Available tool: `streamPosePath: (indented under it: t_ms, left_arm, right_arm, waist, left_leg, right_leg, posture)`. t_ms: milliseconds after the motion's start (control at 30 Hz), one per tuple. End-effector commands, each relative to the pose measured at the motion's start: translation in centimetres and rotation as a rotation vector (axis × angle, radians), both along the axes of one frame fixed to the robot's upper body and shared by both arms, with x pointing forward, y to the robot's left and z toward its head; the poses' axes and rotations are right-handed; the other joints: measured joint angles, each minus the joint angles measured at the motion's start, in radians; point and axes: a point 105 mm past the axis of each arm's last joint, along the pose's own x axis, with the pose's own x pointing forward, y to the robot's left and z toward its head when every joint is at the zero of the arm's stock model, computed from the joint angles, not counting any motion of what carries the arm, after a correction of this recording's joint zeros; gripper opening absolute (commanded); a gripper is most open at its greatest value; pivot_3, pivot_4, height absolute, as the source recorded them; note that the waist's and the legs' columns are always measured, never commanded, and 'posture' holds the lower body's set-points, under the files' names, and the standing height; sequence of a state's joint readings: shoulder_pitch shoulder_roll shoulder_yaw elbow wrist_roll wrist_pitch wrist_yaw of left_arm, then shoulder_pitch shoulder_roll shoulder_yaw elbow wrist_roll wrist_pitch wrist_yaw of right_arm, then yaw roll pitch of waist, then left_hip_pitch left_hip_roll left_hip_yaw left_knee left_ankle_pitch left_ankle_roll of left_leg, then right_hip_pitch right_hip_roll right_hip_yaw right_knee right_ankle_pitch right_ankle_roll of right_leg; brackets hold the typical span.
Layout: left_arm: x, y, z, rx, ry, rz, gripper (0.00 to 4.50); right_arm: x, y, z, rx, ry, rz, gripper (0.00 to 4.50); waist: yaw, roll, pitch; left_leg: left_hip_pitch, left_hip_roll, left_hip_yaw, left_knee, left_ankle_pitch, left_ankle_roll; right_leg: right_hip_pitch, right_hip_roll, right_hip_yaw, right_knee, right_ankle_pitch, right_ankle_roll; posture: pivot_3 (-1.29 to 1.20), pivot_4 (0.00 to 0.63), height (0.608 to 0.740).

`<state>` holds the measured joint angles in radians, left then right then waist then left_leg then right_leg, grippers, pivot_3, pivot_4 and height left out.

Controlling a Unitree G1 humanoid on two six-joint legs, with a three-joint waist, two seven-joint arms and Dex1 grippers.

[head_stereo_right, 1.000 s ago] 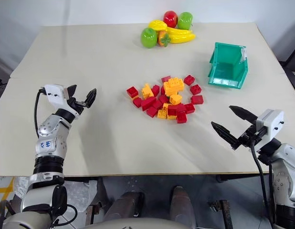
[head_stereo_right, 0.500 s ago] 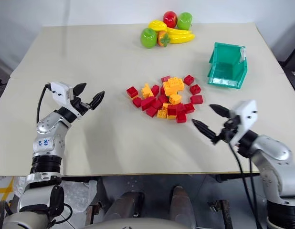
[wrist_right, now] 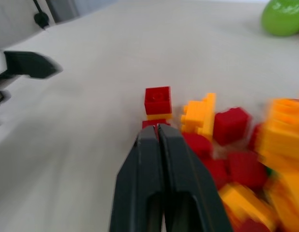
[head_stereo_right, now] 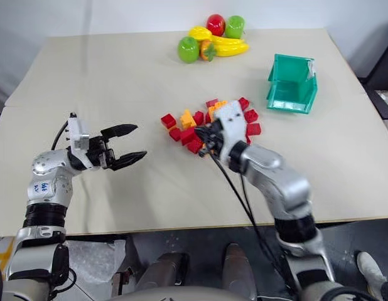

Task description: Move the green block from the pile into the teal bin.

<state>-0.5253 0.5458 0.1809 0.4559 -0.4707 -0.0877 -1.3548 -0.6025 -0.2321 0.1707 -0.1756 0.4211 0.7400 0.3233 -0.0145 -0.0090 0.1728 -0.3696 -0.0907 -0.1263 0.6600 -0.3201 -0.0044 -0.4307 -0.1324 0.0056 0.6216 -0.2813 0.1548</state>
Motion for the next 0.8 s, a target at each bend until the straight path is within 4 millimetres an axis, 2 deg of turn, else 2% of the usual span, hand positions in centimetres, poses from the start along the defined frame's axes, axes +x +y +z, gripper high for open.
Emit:
streamPosePath:
  t_ms: [33, 133, 200, 267, 400, 600, 733, 800]
  left_arm:
    - [-1.4, 0.4, -0.3, 0.054, -0.040, -0.095, 4.50]
    - [-1.4, 0.5, -0.6, 0.076, -0.041, -0.106, 4.50]
    - [-1.2, 0.6, -0.4, 0.080, -0.060, -0.092, 4.50]
    - [-1.0, 0.8, -0.1, 0.074, -0.078, -0.070, 4.50]
    - [-1.0, 1.1, 0.1, 0.074, -0.094, -0.048, 4.50]
    - [-1.0, 1.2, 0.0, 0.063, -0.106, -0.023, 4.50]
    - [-1.1, 1.0, -0.3, 0.055, -0.103, -0.019, 4.50]
    - [-1.0, 0.7, -0.4, 0.044, -0.103, -0.017, 4.50]
  right_arm:
    - [2.4, 1.1, -0.1, 0.024, -0.014, -0.069, 0.02]
    - [3.9, 1.5, -0.1, 0.048, -0.021, -0.111, 0.02]
    - [6.2, 0.9, -0.2, 0.045, -0.028, -0.211, 0.02]
    - [8.1, -0.8, -0.3, 0.034, -0.034, -0.319, 0.02]
    - [9.5, -4.8, 0.1, 0.056, -0.052, -0.473, 0.02]
    - [9.2, -9.4, 0.3, 0.002, -0.093, -0.552, 0.02]
    - [8.2, -9.8, 0.0, -0.068, -0.100, -0.479, 0.02]
    - [6.4, -8.3, 1.6, -0.017, -0.109, -0.317, 0.02]
  waist:
    - [-0.010, 0.000, 0.000]
    - [-0.014, 0.000, 0.000]
    - [-0.018, 0.000, 0.000]
    - [-0.021, 0.000, 0.000]
    - [-0.020, 0.000, 0.000]
    - [-0.026, 0.000, 0.000]
    - [-0.039, 0.000, 0.000]
    - [-0.042, 0.000, 0.000]
  left_leg:
    - [0.000, 0.000, 0.000, 0.000, 0.000, 0.000]
    - [-0.001, 0.000, -0.001, -0.001, 0.000, 0.000]
    - [-0.001, -0.001, -0.001, -0.001, 0.000, 0.000]
    - [-0.001, -0.001, 0.000, 0.000, 0.000, 0.000]
    - [-0.001, 0.000, -0.001, -0.001, 0.000, 0.000]
    - [-0.002, 0.000, 0.000, -0.002, 0.000, 0.000]
    - [-0.003, 0.000, 0.002, -0.002, 0.000, 0.000]
    - [-0.003, 0.000, 0.002, -0.002, 0.000, 0.000]
  right_leg:
    - [0.000, 0.000, 0.000, 0.000, 0.000, 0.000]
    - [-0.001, 0.000, 0.000, 0.000, 0.000, 0.000]
    - [-0.001, 0.000, 0.000, 0.001, 0.000, 0.000]
    - [-0.002, 0.000, 0.000, 0.001, 0.000, 0.000]
    - [-0.003, 0.000, 0.000, 0.003, 0.000, 0.000]
    - [-0.006, 0.000, 0.000, 0.003, 0.000, 0.000]
    - [-0.007, -0.001, 0.001, 0.004, 0.000, 0.000]
    - [-0.007, 0.000, 0.001, 0.004, 0.000, 0.000]
  posture:
    - [0.00, 0.150, 0.740]
    - [0.00, 0.150, 0.740]
    - [0.00, 0.150, 0.740]
    - [0.00, 0.150, 0.740]
    - [0.00, 0.150, 0.740]
    - [0.00, 0.150, 0.740]
    - [0.00, 0.150, 0.740]
    - [0.00, 0.150, 0.740]
